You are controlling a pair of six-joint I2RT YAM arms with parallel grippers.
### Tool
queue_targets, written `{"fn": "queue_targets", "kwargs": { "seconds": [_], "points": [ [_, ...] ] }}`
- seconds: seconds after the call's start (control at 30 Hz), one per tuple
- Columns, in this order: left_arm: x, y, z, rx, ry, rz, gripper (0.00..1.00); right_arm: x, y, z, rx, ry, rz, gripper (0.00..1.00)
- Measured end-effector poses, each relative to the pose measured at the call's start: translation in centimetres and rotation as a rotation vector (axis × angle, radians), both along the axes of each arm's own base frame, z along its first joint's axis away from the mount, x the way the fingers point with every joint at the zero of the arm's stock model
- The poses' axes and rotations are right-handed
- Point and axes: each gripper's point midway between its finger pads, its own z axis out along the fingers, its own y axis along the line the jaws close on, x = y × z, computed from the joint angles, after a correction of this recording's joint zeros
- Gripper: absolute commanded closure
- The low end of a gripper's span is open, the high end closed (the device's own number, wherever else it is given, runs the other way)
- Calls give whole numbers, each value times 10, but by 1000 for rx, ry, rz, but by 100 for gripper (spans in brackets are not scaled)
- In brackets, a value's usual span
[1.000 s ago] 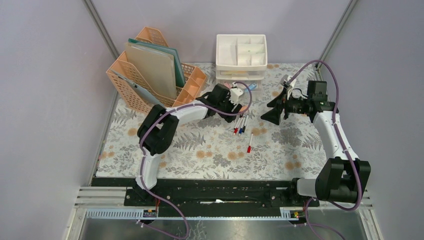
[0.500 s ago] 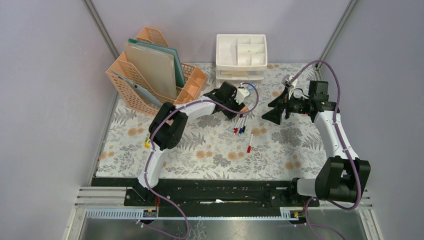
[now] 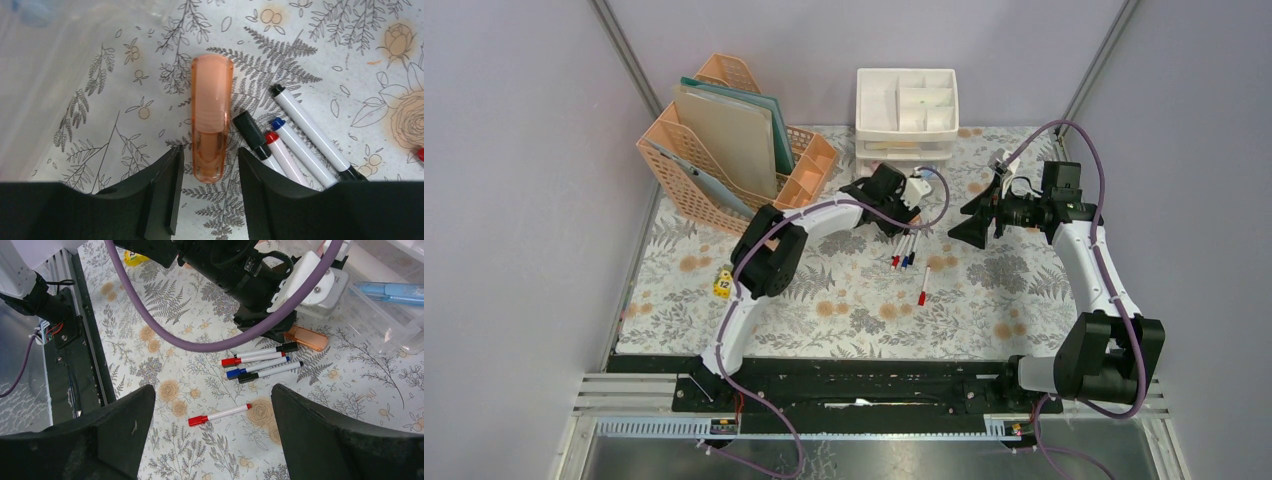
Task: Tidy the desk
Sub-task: Pick up the stationery from the center of the board.
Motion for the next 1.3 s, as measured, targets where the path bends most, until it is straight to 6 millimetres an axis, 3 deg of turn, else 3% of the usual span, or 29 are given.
{"fn": "queue_targets", "kwargs": {
  "seconds": [0.2,0.43,0.6,0.77,0.9,1.17,1.3],
  "points": [
    [-8,-10,-1,11,-16,-38,68,-1,0,0,1,8,-2,7],
    [-12,-17,0,38,-54,-62,100,-2,-2,-1,3,15,-6,7],
    [-13,-19,1,43,-97,-51,100,-2,-2,-1,3,17,-8,7],
    [-31,-2,5,57,-118,-39,100,-1,-4,-1,4,18,-14,7],
    [-41,7,26,27,-151,-35,100,-1,-5,-1,4,18,-15,7],
    [-46,13,98,-85,-289,-40,100,-1,-5,-1,5,18,-18,7],
    [-44,16,122,-88,-362,-64,100,0,-6,-1,5,18,-19,8]
  ]
}}
